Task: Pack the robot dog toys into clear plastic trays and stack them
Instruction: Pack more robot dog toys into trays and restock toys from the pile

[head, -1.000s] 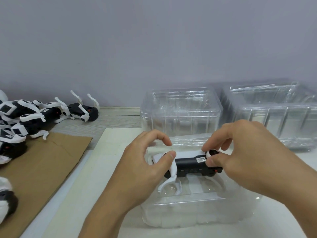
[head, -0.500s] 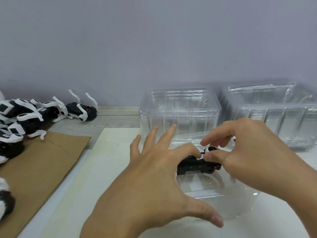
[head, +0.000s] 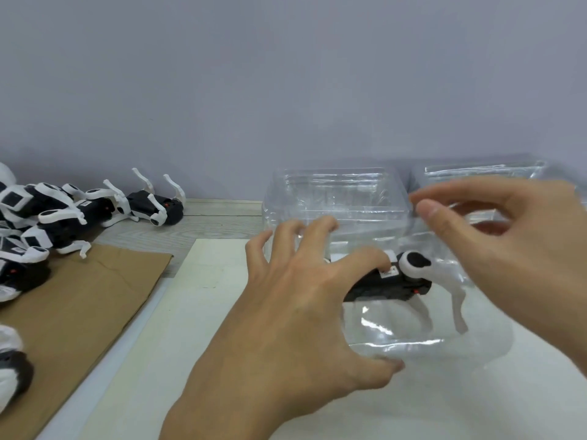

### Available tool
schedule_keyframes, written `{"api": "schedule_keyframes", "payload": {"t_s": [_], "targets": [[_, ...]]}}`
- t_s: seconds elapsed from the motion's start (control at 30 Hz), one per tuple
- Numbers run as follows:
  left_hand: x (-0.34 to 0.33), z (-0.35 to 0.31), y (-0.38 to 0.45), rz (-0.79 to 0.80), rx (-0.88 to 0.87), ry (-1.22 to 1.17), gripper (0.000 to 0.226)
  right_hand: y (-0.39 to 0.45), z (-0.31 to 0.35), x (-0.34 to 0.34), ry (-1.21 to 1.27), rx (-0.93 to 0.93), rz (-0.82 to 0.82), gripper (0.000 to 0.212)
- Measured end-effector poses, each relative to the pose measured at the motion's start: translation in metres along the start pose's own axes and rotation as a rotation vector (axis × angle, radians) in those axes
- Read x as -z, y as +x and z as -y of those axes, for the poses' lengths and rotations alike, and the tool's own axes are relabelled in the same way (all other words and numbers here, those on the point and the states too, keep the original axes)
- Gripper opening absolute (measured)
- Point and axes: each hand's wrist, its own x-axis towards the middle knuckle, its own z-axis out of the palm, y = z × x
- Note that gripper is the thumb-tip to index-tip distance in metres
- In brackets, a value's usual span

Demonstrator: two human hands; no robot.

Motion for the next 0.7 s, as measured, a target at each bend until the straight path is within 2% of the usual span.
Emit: {"api": "schedule_keyframes", "payload": {"t_s": [0.1,0.27,0.37,0.7], "targets": [[0.007,-0.004,0.003,-0.124,-0.035,0.029,0.077,0.001,0.006,0.007,0.053,0.000,-0.057,0.027],[0.013,-0.006,0.007,-0.362,-0.057,0.102,0.074,-0.002,0.014,0.002,0.172,-0.002,0.006,0.055],[0.013,-0.002,0.006,-0.404,-0.059,0.151,0.076,-0.003,0.013,-0.003,0.251,-0.001,0.042,0.058],[0.010,0.001,0.008,-0.464,-0.059,0.215,0.076,-0.003,0.008,-0.008,0.305,0.032,0.011,0.060]]}}
